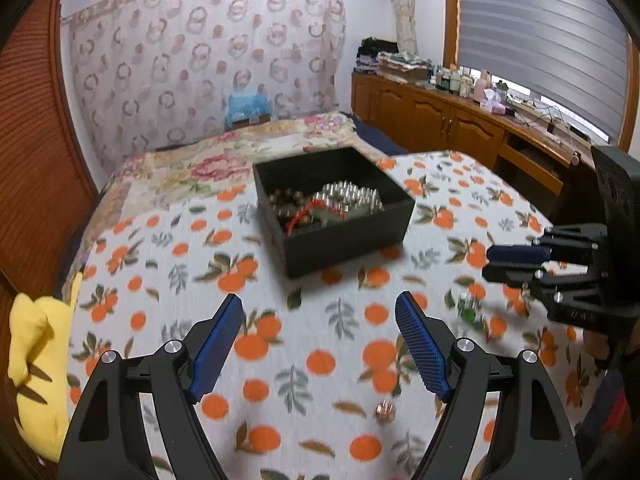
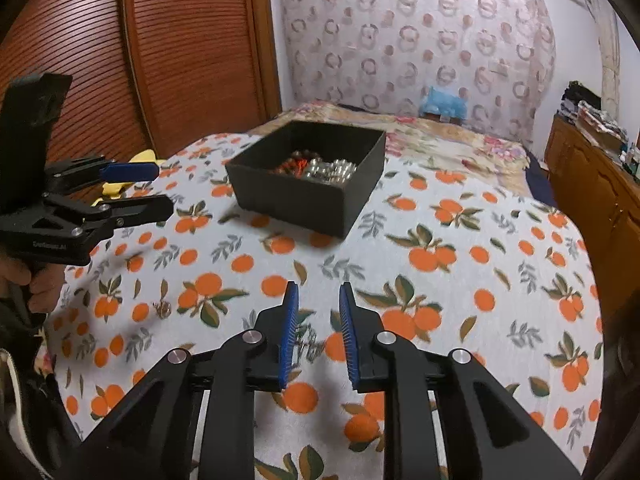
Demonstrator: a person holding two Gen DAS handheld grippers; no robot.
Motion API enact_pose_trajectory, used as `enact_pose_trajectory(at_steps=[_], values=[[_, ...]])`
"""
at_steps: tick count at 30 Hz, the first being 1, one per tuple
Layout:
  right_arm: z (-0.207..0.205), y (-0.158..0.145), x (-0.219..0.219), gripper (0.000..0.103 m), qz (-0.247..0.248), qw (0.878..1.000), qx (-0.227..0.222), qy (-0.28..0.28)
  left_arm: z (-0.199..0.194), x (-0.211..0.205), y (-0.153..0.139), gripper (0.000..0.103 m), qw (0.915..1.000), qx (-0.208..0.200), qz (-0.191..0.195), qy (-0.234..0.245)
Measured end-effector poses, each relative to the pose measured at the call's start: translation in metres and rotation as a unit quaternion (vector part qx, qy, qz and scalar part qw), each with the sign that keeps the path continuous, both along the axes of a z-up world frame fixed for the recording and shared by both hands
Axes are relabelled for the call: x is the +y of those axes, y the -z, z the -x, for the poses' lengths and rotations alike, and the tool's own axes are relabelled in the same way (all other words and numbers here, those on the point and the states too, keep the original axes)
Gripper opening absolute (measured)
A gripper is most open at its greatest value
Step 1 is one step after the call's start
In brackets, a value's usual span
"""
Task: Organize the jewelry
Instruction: 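Move both open tools back to the remaining jewelry on the sheet, then grasp the flower earring with the left tool while the right tool grasps the green pendant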
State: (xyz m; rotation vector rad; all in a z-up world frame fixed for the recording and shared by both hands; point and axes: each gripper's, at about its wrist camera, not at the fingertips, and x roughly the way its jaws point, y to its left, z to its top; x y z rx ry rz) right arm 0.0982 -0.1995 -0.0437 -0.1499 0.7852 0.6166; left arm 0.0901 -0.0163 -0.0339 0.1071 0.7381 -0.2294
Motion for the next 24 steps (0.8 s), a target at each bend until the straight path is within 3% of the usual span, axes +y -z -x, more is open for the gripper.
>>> enact_pose_trajectory(at_steps=[8,15,19,24], values=[[0.009,0.01,0.012,0.023,0.007,0.999,0.022,-0.026,0.016,0.01,0.025,0.076,0.9995,0.03,0.013,-0.003],[0.009,0.025,0.025,0.023,0.05,0.998,0.036,-0.032,0.029,0.005,0.036,0.076,0.999,0.041,0.014,0.009],[0.01,0.027,0.033,0.023,0.075,0.996,0.022,-0.037,0.033,-0.001,0.04,0.075,0.9986,0.047,0.015,0.021],[0.014,0.027,0.041,0.016,0.111,0.993,-0.004,-0.043,0.035,-0.008,0.045,0.063,0.9978,0.056,0.01,0.032]])
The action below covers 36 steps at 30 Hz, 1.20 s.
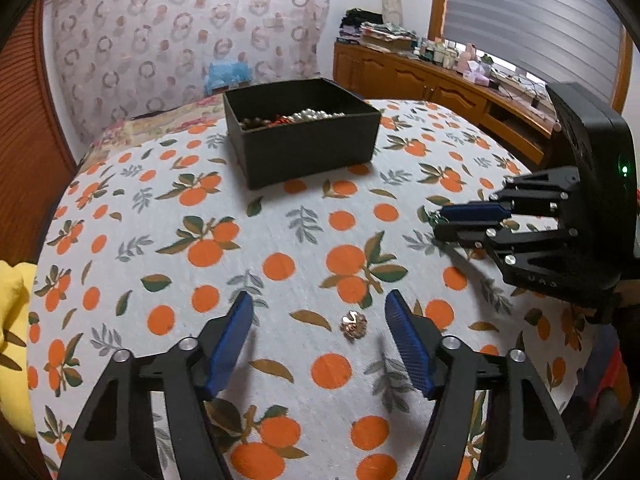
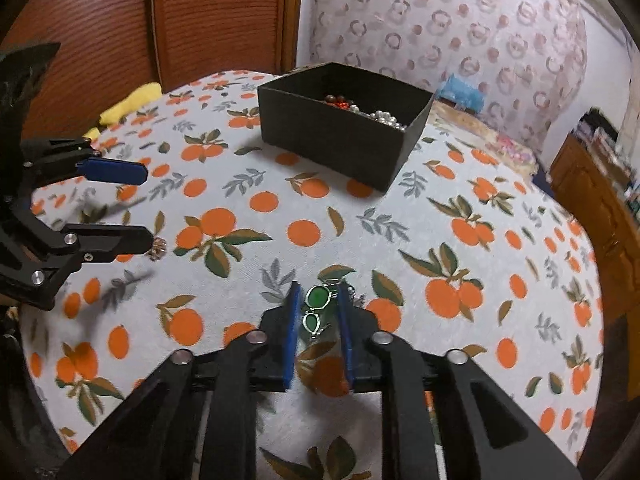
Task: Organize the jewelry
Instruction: 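Grasp the flower earring with the left tool while the right tool grasps the green pendant, then lower the earring and green pendant into the black box and open both tools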
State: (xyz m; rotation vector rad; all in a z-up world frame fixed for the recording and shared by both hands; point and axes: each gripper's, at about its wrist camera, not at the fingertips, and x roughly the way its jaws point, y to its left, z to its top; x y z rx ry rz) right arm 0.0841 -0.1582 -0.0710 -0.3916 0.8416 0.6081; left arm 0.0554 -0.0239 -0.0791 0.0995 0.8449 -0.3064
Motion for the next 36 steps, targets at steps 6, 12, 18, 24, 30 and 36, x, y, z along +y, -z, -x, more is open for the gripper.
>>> enact_pose_trajectory(at_steps=[6,12,18,24,30,36], values=[[-0.001,-0.002,-0.005,0.013,-0.011,1.0,-0.002,0.003,0.003,-0.007,0.007,0.049,0.9998,0.01,-0.007,0.013],[0.0,-0.011,-0.012,0.013,-0.035,0.999,-0.007,0.009,0.004,-0.012,0.011,0.035,0.9996,0.012,-0.012,0.021],[0.0,-0.024,-0.015,0.013,-0.047,0.999,-0.019,0.011,0.006,-0.013,0.011,0.014,0.9995,0.01,-0.008,0.031],[-0.001,-0.038,-0.016,0.013,-0.057,0.998,-0.03,0.01,0.004,-0.006,0.004,0.014,0.9997,0.0,0.014,0.022],[-0.015,-0.063,-0.014,0.013,-0.073,0.996,-0.052,0.01,-0.005,0.003,-0.014,0.014,0.9996,-0.021,0.016,0.006],[-0.044,-0.09,-0.005,0.013,-0.09,0.993,-0.072,0.011,-0.023,0.006,-0.034,0.014,0.9989,-0.046,0.009,-0.001]])
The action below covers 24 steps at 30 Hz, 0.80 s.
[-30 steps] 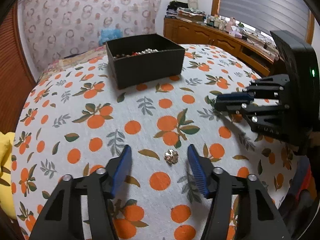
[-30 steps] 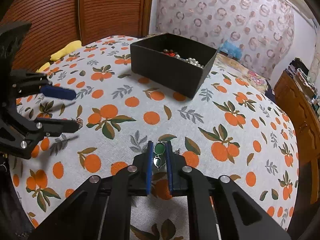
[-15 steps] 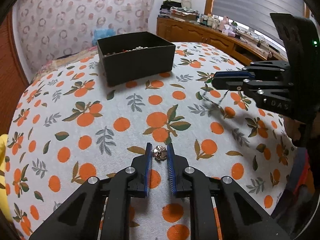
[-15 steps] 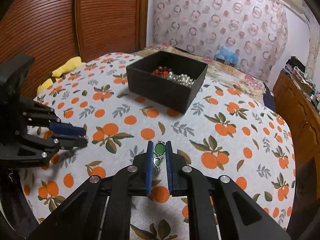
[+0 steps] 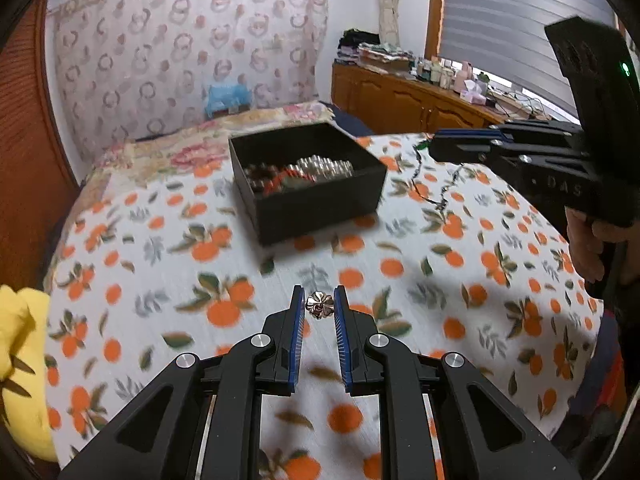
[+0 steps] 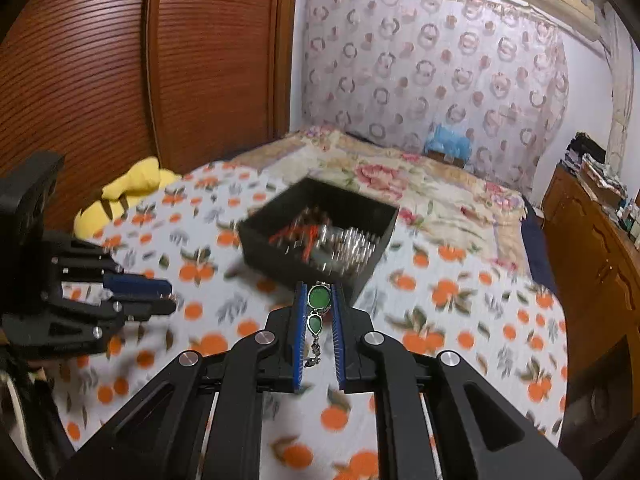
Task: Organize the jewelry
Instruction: 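Lower the earring and green pendant into the black box and open both tools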
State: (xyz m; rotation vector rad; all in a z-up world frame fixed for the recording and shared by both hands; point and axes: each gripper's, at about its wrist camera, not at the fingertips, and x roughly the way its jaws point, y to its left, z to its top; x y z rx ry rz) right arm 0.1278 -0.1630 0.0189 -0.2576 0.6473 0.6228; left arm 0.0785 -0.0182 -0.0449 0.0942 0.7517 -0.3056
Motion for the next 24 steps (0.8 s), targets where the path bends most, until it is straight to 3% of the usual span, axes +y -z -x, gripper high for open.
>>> enact_pose_trajectory(at_steps=[8,24], values=[[-0.047,-0.015,0.016,0.013,-0.025,1.0,0.006,0.006,-0.028,0.0,-0.02,0.014,0.9997,-0.022,-0.003,-0.009],[-0.087,0.004,0.026,0.014,-0.029,0.999,0.036,0.021,-0.079,0.004,-0.028,0.014,0.9992,-0.025,-0.001,-0.033]])
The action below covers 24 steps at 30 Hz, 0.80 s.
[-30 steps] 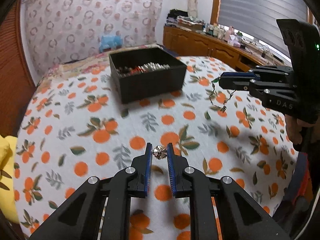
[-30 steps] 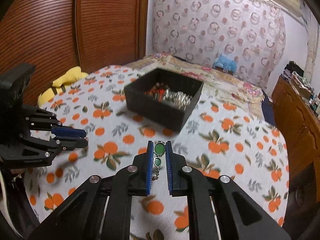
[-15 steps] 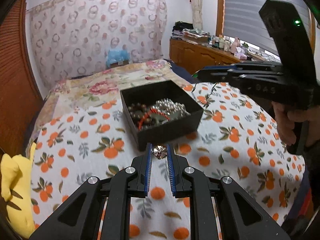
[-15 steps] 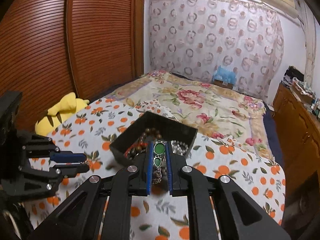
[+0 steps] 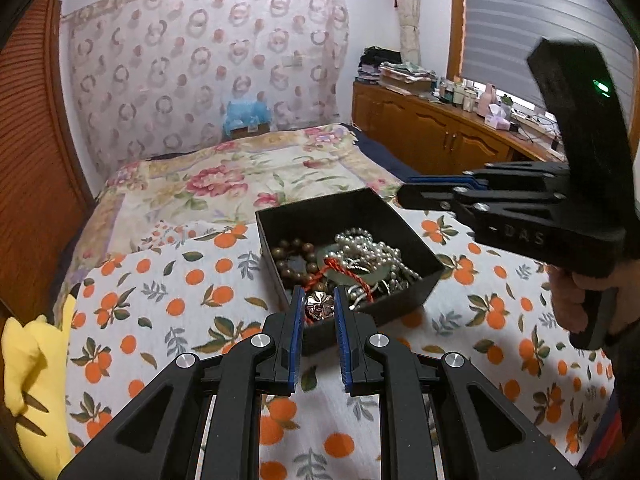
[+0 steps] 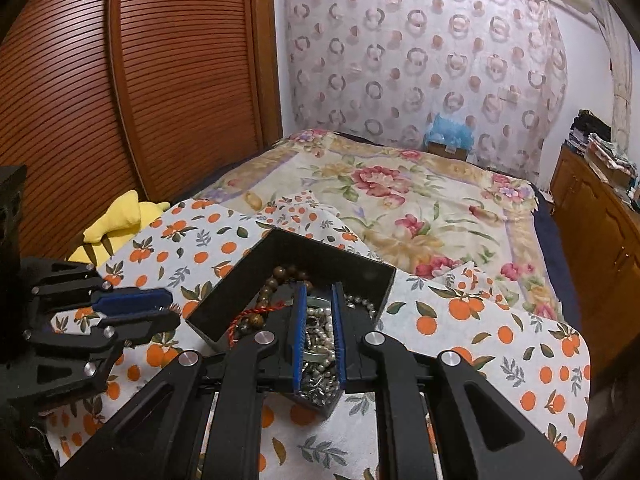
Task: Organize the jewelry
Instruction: 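Lower the earring and green pendant into the black box and open both tools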
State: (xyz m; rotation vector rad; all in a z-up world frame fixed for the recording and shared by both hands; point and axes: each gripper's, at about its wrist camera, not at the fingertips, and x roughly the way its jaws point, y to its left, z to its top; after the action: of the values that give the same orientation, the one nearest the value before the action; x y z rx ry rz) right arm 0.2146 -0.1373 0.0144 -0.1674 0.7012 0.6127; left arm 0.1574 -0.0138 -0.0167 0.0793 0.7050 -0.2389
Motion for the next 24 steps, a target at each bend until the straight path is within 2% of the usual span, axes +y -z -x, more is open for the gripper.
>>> enact_pose_trajectory(at_steps=[14,20,22,24], values=[[0.02,0.009,-0.038,0.014,-0.013,1.0,0.002,0.022,-0.042,-0.023,0.004,0.014,0.9998,0.006,-0.018,-0.006],[0.027,0.013,-0.048,0.014,-0.024,0.999,0.002,0.031,-0.047,-0.028,0.007,0.015,0.9997,0.007,-0.018,-0.016],[0.031,0.014,-0.05,0.014,-0.027,0.999,0.001,0.034,-0.046,-0.027,0.01,0.02,0.9996,0.011,-0.018,-0.019],[0.034,0.016,-0.05,0.014,-0.03,0.999,0.0,0.036,-0.044,-0.027,0.011,0.033,0.9995,0.011,-0.018,-0.021]])
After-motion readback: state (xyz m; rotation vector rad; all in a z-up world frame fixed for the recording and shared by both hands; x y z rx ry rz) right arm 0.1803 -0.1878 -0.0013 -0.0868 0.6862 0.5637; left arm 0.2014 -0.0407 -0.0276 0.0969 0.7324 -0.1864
